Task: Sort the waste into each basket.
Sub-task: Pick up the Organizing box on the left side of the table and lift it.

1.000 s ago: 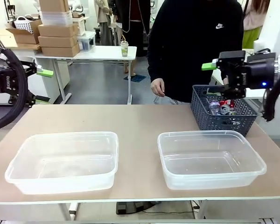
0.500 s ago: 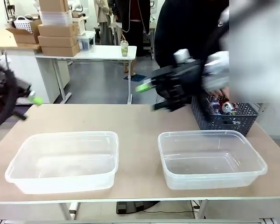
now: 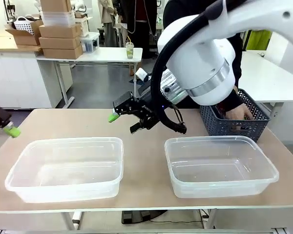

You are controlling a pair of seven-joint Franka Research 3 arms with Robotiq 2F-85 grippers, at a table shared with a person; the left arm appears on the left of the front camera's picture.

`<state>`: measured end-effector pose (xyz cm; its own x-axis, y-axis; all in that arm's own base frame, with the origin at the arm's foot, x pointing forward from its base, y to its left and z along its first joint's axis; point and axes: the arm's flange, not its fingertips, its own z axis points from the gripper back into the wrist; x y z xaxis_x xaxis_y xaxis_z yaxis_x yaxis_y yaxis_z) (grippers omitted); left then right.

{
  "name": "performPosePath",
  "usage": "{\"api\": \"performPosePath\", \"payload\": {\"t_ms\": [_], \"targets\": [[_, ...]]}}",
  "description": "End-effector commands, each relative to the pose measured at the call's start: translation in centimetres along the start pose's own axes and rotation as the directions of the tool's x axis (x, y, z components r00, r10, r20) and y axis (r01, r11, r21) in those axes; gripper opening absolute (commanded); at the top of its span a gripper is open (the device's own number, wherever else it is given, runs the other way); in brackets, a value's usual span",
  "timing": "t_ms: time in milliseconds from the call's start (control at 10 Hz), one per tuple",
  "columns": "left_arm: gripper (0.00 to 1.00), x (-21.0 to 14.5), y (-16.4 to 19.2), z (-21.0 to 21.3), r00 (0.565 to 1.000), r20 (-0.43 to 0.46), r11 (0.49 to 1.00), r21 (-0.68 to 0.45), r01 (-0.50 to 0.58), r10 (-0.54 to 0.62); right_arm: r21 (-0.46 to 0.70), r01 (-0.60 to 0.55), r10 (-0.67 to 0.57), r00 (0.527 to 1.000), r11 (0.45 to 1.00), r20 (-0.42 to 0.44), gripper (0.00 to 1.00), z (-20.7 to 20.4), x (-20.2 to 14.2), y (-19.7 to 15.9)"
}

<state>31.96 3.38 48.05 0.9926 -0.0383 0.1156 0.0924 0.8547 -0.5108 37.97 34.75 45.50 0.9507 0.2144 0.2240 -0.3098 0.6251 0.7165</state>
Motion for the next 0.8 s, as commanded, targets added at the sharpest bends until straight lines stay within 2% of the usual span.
{"api": "performPosePath", "payload": {"t_ms": [0,100,200,300,400,500,600,700], "targets": [[1.0,-0.9,0.5,0.0,1.0,-0.03,1.0,0.006,-0.003,0.003,-0.151,-0.032,0.003,0.982,0.988,-0.191,1.0,-2.6,0.3,2.2],[1.0,0.3,-0.5,-2.6,1.0,-0.004,0.991,0.13,-0.018,0.019,-0.32,0.04,-0.113,0.971,0.947,-0.213,1.0,-5.7,1.4,2.9],[1.0,0.7,-0.5,-4.6,0.998,0.045,0.981,0.188,-0.049,0.041,-0.36,0.098,-0.186,0.958,0.928,-0.22,1.0,-7.3,2.0,3.0],[1.0,0.5,0.0,-5.6,0.999,0.04,0.978,0.204,-0.031,0.023,-0.474,0.173,-0.272,0.95,0.864,-0.15,1.0,-7.9,1.8,3.2],[1.0,0.2,0.7,-6.3,0.993,0.097,0.963,0.258,-0.083,0.06,-0.573,0.231,-0.326,0.943,0.786,-0.068,1.0,-8.6,1.6,3.7],[1.0,0.0,1.4,-7.4,0.997,0.07,0.965,0.257,-0.049,0.032,-0.6,0.235,-0.32,0.947,0.765,-0.037,1.0,-10.2,1.6,3.8],[1.0,0.0,2.0,-8.8,0.999,0.044,0.95,0.308,-0.043,0.03,-0.637,0.257,-0.338,0.941,0.726,-0.005,1.0,-11.9,1.9,3.5],[1.0,0.1,2.7,-9.7,1.0,0.017,0.956,0.293,-0.01,0.005,-0.666,0.27,-0.347,0.938,0.696,0.017,1.0,-13.1,2.0,3.1]]}}
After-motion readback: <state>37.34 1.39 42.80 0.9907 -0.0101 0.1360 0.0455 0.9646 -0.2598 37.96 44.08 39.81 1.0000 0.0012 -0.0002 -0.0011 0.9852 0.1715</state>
